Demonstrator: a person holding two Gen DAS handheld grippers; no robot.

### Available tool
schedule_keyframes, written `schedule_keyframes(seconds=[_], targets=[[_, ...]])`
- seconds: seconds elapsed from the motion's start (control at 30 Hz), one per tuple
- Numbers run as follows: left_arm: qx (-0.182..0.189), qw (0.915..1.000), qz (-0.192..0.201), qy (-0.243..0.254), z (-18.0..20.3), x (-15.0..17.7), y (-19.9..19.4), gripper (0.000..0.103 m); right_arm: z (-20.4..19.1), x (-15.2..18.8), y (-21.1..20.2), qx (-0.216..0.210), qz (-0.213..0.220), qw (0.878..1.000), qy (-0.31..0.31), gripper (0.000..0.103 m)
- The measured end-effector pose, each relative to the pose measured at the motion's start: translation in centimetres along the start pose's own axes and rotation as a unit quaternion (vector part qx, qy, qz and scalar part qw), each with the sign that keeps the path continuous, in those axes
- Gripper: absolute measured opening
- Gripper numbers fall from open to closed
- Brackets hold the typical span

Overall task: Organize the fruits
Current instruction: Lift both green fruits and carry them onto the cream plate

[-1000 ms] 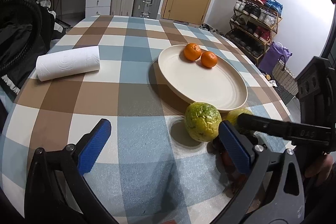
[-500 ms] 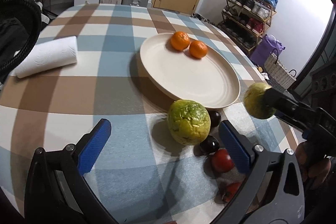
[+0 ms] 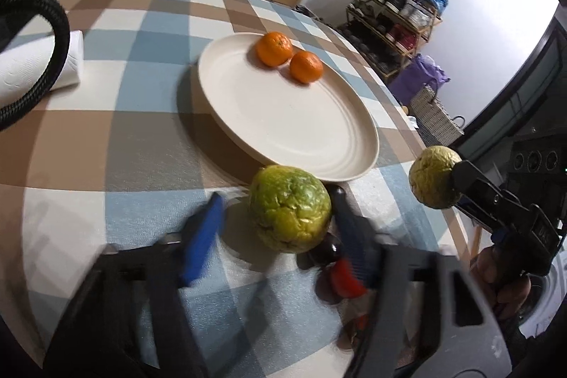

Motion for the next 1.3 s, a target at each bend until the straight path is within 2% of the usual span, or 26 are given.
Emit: schedule_keyframes(seconds=[0.27, 0.47, 0.63, 0.73, 0.9, 1.17, 1.3], targets=[[0.008, 0.9999, 0.011, -0.009, -0.2, -0.2, 0.0, 0.046, 0.1, -0.1, 0.0, 0.002, 0.001, 1.000, 0.001, 0.046], [0.020, 0.9992, 0.033, -0.006, -0.2, -0.5, -2.3, 0.046, 0.1, -0.7, -0.2, 0.005, 0.003, 1.000, -0.005, 0.046], [0.024, 0.9981, 0.055, 0.012, 0.7, -2.9, -3.7, 0.046, 0.3, -2.2, -0.1, 0.010, 0.009, 1.000, -0.015, 0.046], [0.013, 0.9969, 0.076, 0.018, 1.0, -4.8, -4.2, 0.046, 0.5, -3.4, 0.2, 0.017, 0.012, 1.000, -0.020, 0.046], [0.012, 0.9953, 0.093, 0.024, 1.5, -8.3, -3.9, 0.046, 1.2, -5.9, 1.0, 0.027, 0.019, 0.999, -0.027, 0.046], [0.012, 0.9961, 0.085, 0.021, 1.8, -12.9, -0.6, 0.046, 3.6, -9.5, 3.2, 0.044, 0.019, 0.999, -0.023, 0.046], [0.007, 0.9974, 0.070, 0.017, 1.2, -14.4, 1.7, 0.046, 4.7, -10.9, 5.2, 0.066, 0.006, 0.997, -0.029, 0.046]])
Point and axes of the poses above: each gripper's, at about its wrist camera, not at the fingertips, and y roughly the way its jaws point, z to its right, x to its underside, the point moved 2 cm from there along y, roughly the way its jaws point, and after that the axes turned 6 degrees about -y, right-handed, at the moved point
